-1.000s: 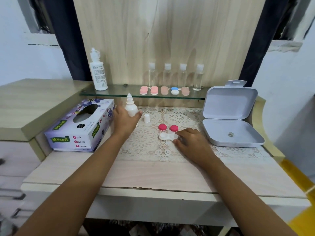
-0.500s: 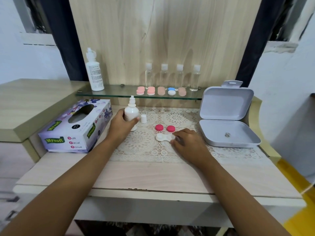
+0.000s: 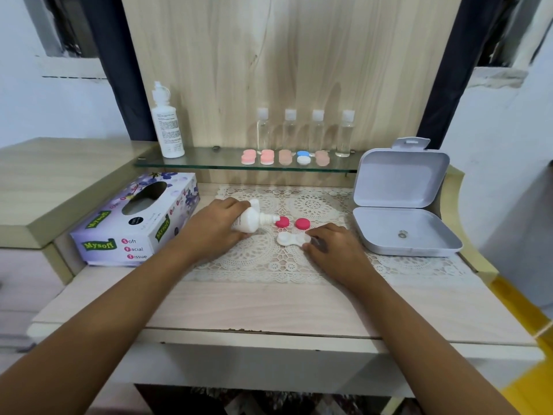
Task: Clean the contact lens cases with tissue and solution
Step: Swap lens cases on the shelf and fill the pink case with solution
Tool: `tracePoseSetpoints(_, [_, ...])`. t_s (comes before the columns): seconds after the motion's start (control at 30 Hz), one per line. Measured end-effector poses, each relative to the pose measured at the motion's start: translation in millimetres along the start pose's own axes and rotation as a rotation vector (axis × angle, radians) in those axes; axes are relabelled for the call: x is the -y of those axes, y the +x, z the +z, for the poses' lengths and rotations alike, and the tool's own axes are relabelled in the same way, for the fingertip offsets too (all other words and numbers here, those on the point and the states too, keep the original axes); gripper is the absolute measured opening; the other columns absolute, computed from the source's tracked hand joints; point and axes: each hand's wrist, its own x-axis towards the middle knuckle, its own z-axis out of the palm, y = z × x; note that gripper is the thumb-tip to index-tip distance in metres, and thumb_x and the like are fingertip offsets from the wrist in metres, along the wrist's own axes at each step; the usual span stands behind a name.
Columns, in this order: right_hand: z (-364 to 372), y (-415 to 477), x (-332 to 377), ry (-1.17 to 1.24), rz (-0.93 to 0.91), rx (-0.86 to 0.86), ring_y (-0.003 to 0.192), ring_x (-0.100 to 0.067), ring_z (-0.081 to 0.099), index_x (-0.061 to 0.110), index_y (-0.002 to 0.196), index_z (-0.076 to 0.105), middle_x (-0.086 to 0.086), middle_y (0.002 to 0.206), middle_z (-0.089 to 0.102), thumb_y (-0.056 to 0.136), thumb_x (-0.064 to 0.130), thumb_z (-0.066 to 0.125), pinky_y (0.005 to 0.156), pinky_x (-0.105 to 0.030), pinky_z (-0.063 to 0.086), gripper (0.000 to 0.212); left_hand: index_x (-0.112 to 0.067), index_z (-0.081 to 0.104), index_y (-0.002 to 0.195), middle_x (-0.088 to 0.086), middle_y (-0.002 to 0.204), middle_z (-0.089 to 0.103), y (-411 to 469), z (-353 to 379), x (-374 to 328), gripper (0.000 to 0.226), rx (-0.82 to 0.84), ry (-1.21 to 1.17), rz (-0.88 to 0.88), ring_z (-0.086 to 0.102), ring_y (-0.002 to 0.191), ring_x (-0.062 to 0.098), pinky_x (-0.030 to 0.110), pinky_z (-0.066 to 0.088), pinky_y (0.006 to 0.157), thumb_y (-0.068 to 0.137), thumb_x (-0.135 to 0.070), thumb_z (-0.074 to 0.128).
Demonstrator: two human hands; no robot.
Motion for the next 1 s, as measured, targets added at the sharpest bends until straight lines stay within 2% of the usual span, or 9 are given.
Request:
tracePoseSetpoints(0.13, [0,-1,0,0.005,0.007,0.012,0.098,-0.025,0.054,0.018,0.108,0.066,-0.004,0.104,0.063,0.086,0.030,0.059,0.085,-0.037,0.044,0.026,-0.012,0.050,0.130,0.008,0.121,0.059,2,2,-2,0.055,-0.020,0.176,0.110,0.053,0.104,0.028,0.038,0.043,0.085,0.082,-0.035,0.068])
tracePoseSetpoints(0.3, [0,0,-1,0.004,0.010,0.023,0.098,-0.025,0.054,0.017,0.107,0.065,-0.005,0.103,0.063,0.086,0.029,0.059,0.082,-0.032,0.040,0.025,-0.008,0.060,0.118,0.012,0.106,0.066,6,-1,-4,0.052,-0.037,0.317,0.220,0.061,0.090,0.032,0.040,0.051,0.074,0.072,-0.025,0.078])
tracePoseSetpoints(0.43, [0,0,-1,0.006,0.010,0.026,0.096,-0.025,0.053,0.018,0.105,0.066,-0.005,0.101,0.062,0.086,0.029,0.059,0.080,-0.031,0.039,0.023,-0.009,0.062,0.113,0.011,0.101,0.067,8,-4,-7,0.052,-0.050,0.332,0.247,0.062,0.086,0.031,0.041,0.052,0.070,0.067,-0.023,0.081])
tracePoseSetpoints(0.67, [0,1,-2,-0.005,0.002,0.026,0.094,-0.025,0.053,0.016,0.103,0.065,-0.004,0.098,0.061,0.086,0.030,0.059,0.079,-0.031,0.041,0.023,-0.010,0.063,0.109,0.010,0.097,0.067,10,-7,-10,0.050,-0.086,0.383,0.332,0.063,0.084,0.032,0.043,0.053,0.073,0.064,-0.020,0.083])
tracePoseSetpoints(1.0, [0,1,0,-0.001,0.014,0.030,0.100,-0.024,0.052,0.019,0.112,0.063,-0.004,0.104,0.061,0.087,0.031,0.058,0.083,-0.033,0.041,0.029,-0.010,0.065,0.104,0.009,0.092,0.068,12,-6,-10,0.049,-0.152,0.395,0.371,0.062,0.079,0.031,0.041,0.052,0.071,0.061,-0.020,0.084])
